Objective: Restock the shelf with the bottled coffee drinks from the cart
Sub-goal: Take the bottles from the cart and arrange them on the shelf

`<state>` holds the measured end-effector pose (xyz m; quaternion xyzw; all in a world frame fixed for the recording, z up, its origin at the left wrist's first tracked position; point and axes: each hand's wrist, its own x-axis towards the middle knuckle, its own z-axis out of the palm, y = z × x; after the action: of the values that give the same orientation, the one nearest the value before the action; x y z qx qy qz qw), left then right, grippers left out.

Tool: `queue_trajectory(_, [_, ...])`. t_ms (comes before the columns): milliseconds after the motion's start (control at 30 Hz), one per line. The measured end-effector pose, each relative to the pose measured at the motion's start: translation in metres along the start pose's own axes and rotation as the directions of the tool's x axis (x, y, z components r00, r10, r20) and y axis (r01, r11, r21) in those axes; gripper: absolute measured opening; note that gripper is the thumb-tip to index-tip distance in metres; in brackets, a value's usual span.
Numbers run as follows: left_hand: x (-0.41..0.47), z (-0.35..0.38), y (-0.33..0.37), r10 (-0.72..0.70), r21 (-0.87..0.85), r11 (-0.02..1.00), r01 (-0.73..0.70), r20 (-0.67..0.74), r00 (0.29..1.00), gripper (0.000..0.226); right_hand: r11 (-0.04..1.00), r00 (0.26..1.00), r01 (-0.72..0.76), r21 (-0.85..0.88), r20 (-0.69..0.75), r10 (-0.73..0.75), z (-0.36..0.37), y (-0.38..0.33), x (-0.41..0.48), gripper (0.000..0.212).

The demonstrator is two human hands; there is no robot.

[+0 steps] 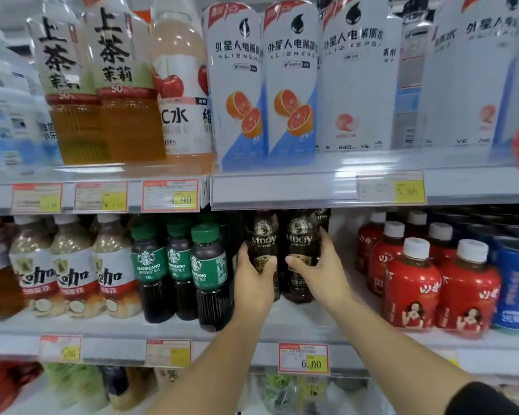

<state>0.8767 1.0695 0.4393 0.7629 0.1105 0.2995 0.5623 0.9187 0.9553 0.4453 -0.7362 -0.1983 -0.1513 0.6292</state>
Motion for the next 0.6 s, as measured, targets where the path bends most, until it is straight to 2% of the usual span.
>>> queue_trajectory(133, [0.001,-0.001,0.003,0.017,0.113,0.993,-0.02,0.024,1.0,0.07,0.97,0.991,-0.075,-0.232,0.087,0.097,-0.003,0.008,-0.008,0.067])
queue_trajectory(200, [-0.011,-0.004,0.003,0.033,0.208,0.977,-0.043,0.053,0.998,0.075,0.939,0.99,-0.076,-0.336,0.083,0.11,-0.005,0.016,-0.014,0.069])
queue_trajectory(267, [-0.029,-0.008,-0.001,0.089,0.282,0.952,-0.118,0.112,0.99,0.071,0.915,0.994,-0.06,-0.399,0.063,0.093,-0.008,0.019,-0.016,0.068])
queue_trajectory(333, [-0.042,-0.011,-0.007,0.133,0.419,0.881,-0.218,0.223,0.966,0.061,0.904,0.994,-0.045,-0.424,0.069,0.082,-0.01,0.019,-0.014,0.066])
queue_trajectory(433, [-0.035,-0.012,-0.014,0.003,0.597,0.77,-0.223,0.347,0.938,0.055,0.899,0.993,-0.027,-0.437,0.088,0.073,-0.008,0.019,-0.01,0.061])
queue_trajectory(500, [-0.026,-0.011,-0.014,-0.077,0.637,0.747,-0.191,0.369,0.926,0.056,0.896,0.994,-0.012,-0.444,0.091,0.059,-0.005,0.02,-0.007,0.059])
queue_trajectory(600, [-0.017,-0.011,-0.015,-0.113,0.659,0.728,-0.189,0.387,0.915,0.057,0.893,0.995,0.001,-0.451,0.093,0.046,-0.001,0.02,-0.003,0.059])
